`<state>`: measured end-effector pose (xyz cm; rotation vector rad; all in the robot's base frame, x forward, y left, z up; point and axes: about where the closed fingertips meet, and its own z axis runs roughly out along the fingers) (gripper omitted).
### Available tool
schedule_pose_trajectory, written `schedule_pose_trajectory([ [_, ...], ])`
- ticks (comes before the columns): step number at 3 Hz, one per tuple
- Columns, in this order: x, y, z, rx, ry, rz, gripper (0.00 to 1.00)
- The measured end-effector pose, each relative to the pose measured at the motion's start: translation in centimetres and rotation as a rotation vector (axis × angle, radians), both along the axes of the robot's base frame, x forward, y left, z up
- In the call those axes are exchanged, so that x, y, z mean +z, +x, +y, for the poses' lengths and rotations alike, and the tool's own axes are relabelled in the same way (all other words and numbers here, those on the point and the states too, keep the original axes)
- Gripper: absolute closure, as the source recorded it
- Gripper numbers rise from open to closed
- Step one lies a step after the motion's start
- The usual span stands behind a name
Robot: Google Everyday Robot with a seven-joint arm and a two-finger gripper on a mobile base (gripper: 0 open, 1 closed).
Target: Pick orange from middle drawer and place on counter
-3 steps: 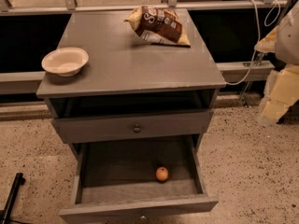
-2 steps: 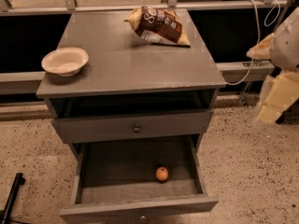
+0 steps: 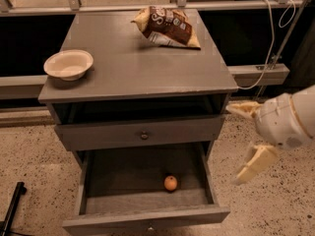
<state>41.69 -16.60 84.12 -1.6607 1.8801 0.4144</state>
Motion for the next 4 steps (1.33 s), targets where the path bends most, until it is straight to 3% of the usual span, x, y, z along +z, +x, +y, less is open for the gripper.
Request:
schedule_pose_trajectory([
  [1,0.7,0.1,-0.4,-0.039,0.091,-0.095,0.00],
  [2,-1.4,0.2,-0.2,-0.051,0.092,-0.117,0.00],
  [3,-5.8,1.1,0.9,-0.097,0.134,-0.153,0.00],
  [4,-12.7,2.5,2.5,-0.082,0.196,-0.212,0.00],
])
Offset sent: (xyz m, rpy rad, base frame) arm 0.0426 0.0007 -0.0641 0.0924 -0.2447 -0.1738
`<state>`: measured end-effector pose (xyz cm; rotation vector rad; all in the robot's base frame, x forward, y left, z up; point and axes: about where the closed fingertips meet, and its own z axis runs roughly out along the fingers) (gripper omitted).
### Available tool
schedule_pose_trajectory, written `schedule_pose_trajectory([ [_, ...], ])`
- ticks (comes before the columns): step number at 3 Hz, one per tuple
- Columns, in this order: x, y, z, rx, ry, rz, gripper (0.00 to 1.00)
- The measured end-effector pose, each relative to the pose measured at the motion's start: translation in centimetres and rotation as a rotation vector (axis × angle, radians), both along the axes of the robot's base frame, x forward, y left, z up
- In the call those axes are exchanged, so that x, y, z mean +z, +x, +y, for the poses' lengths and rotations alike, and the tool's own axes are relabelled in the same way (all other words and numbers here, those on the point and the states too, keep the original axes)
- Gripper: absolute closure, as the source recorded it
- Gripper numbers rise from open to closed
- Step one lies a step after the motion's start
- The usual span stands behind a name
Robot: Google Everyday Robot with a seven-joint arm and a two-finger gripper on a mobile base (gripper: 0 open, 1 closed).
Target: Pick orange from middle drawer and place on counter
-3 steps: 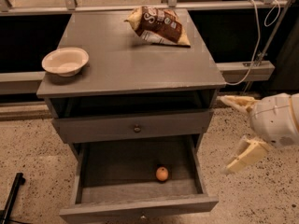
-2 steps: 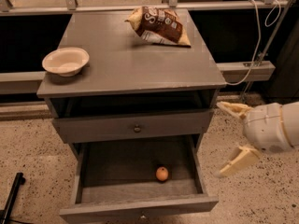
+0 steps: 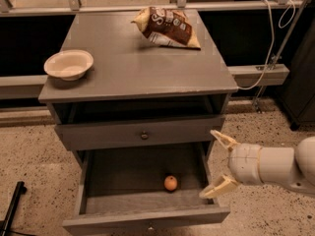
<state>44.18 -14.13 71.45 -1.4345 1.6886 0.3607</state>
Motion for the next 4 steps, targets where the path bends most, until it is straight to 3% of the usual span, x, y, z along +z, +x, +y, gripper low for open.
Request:
schedule_pose_trajectory([
  [1,-1.5,0.8,-0.3,-0.010,0.009,-0.016,0.00],
  [2,-2.6,1.1,0.5,0.022,-0.011,0.012,0.00],
  [4,-15.4,4.3,4.0,0.053,-0.006,0.106,0.00],
])
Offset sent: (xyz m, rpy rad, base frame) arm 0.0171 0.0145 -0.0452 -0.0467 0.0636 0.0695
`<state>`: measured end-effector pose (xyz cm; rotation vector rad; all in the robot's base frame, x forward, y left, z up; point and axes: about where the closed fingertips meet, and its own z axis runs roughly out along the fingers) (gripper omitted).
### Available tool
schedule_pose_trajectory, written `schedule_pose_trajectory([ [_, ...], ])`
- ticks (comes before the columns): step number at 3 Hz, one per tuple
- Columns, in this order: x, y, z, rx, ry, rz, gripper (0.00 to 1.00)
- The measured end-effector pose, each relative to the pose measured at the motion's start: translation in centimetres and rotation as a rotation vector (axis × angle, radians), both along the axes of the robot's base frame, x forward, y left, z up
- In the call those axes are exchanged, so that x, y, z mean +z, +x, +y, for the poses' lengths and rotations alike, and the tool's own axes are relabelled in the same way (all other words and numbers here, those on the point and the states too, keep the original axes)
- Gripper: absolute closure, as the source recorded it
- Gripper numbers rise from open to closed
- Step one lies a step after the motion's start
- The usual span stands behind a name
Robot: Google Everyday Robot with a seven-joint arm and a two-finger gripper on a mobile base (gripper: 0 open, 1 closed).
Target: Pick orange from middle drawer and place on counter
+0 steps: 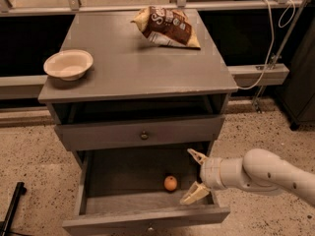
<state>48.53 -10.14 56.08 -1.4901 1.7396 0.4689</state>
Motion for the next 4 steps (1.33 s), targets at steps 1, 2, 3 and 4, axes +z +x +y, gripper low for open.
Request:
schedule_pose_trajectory([
  [1,-4.8,1.9,0.2,-0.034,0.000,0.033,0.00],
  [2,-9.1,3.4,0.5,-0.061,0.011,0.078,0.00],
  [3,-12.8,4.5,1.4,-0.088,0.026,0.118,0.00],
  [4,-14.1,5.5,1.9,-0.103,0.036,0.122,0.00],
])
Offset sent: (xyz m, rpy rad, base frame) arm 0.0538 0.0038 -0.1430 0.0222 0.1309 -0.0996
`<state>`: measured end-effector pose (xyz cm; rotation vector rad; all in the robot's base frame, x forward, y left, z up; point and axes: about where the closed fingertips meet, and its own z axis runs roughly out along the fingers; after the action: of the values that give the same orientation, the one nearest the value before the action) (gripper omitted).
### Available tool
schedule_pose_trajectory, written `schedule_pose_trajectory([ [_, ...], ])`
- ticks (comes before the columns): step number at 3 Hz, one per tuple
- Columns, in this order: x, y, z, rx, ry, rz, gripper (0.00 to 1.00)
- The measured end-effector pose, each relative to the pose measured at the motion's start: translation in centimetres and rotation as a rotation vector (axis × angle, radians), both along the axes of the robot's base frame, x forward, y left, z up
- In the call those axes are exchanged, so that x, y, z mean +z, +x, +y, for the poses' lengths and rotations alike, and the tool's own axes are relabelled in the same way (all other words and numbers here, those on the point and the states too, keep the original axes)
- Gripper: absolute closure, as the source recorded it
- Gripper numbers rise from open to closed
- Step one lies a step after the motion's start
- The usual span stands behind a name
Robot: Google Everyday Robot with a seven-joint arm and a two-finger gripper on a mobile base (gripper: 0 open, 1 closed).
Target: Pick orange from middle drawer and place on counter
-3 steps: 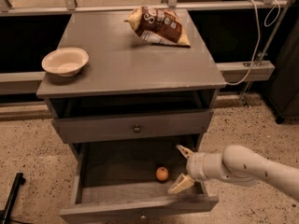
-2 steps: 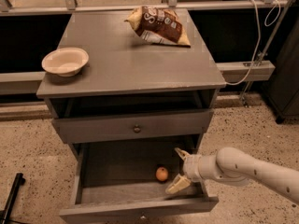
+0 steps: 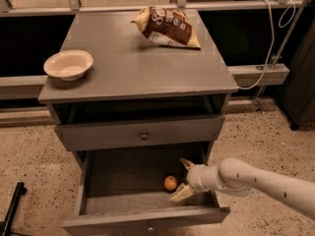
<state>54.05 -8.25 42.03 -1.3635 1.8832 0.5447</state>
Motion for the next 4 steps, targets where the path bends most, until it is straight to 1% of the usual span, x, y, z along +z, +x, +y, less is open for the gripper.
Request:
schedule_pose_trajectory([
  [1,-1.6,0.8,0.4,-0.021,0.008,-0.016,0.00],
  [2,-3.4,1.2,1.0,-0.029,0.001,-0.015,0.05],
  [3,-4.7,1.3,1.5,-0.030,-0.003,-0.001,0.24],
  [4,-5.5,1.4,2.0,-0.032,0.005,0.015,0.47],
])
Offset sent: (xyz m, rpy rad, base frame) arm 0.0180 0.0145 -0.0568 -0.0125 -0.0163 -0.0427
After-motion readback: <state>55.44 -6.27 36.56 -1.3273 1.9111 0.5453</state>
